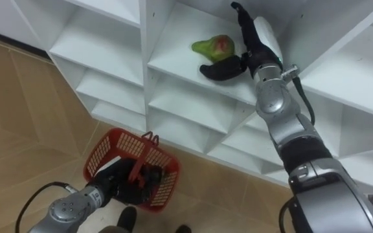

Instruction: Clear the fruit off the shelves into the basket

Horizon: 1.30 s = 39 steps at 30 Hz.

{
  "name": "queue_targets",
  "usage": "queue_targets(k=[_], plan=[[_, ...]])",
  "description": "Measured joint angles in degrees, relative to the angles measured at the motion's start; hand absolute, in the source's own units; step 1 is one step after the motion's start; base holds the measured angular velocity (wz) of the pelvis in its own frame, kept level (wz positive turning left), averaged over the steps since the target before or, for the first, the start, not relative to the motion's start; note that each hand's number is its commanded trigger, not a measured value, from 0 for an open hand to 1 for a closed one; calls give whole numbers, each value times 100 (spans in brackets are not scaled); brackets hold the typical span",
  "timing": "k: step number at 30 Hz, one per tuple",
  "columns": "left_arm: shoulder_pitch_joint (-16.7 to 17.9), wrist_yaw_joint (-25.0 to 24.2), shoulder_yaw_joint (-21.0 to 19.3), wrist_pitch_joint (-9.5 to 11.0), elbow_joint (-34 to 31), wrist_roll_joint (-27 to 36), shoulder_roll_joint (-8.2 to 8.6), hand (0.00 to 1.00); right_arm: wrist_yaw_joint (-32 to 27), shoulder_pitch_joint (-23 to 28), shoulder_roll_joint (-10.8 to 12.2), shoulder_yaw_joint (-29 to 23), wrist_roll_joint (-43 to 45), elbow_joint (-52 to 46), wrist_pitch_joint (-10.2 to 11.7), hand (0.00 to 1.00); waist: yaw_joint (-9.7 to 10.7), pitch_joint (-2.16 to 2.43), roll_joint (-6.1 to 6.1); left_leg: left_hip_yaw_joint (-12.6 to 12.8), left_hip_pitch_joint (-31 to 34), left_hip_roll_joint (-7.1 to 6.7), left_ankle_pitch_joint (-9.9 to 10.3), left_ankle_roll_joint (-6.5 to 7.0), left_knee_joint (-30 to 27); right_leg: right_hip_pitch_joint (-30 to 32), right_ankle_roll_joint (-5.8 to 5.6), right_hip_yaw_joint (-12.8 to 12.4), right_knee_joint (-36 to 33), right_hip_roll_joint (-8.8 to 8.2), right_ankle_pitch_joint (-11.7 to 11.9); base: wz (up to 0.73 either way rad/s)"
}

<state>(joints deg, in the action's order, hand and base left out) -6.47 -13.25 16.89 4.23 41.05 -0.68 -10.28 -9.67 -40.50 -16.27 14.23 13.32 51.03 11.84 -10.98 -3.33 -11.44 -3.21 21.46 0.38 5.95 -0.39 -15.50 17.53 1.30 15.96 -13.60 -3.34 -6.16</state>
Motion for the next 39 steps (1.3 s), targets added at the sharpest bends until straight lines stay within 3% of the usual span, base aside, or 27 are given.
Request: queue_targets(k=[6,13,21,22,23,24,25,39], plan=[[-24,-97,24,0,-1,1,-52,100,272,-36,-58,14,-237,2,-75,0,0,-3,-2,-2,-3,-5,0,0,10,1,-1,-1,0,-2,0,0],[-26,-100,21,1,-1,0,-157,100,637,-41,-126,74,-439,2,-77,0,-2,-51,-87,-6,-3,-4,0,0,6,2,0,-3,3,4,0,0],[-68,-106,14,5,-2,0,-218,100,822,-44,-142,83,-435,-9,-71,0,-9,-51,-88,-5,0,10,1,-3,0,0,6,-6,11,20,4,0],[-75,-113,15,10,-2,0,-219,100,866,-44,-147,84,-435,-5,-70,36,-13,-51,-87,-4,-2,11,0,-3,-1,-2,7,-6,11,21,5,0],[-77,-127,17,21,-1,0,-219,100,913,-44,-151,86,-428,-1,-68,64,-17,-52,-85,-4,-2,13,0,-3,-3,-3,9,-6,11,23,7,0],[-77,-134,17,28,-1,0,-219,100,924,-44,-153,86,-426,-1,-68,79,-20,-52,-84,-4,-2,14,0,-4,-4,-3,10,-6,10,24,8,0],[-76,-147,17,37,-1,0,-219,100,942,-44,-158,86,-425,0,-68,100,-27,-54,-80,-5,-2,16,-2,-6,-4,-3,13,-6,10,26,10,0],[-75,-149,32,30,12,-9,-203,100,312,-195,-275,203,298,-10,-171,100,-102,-87,-24,-29,-17,34,-10,-22,32,-10,30,70,6,34,20,0]])
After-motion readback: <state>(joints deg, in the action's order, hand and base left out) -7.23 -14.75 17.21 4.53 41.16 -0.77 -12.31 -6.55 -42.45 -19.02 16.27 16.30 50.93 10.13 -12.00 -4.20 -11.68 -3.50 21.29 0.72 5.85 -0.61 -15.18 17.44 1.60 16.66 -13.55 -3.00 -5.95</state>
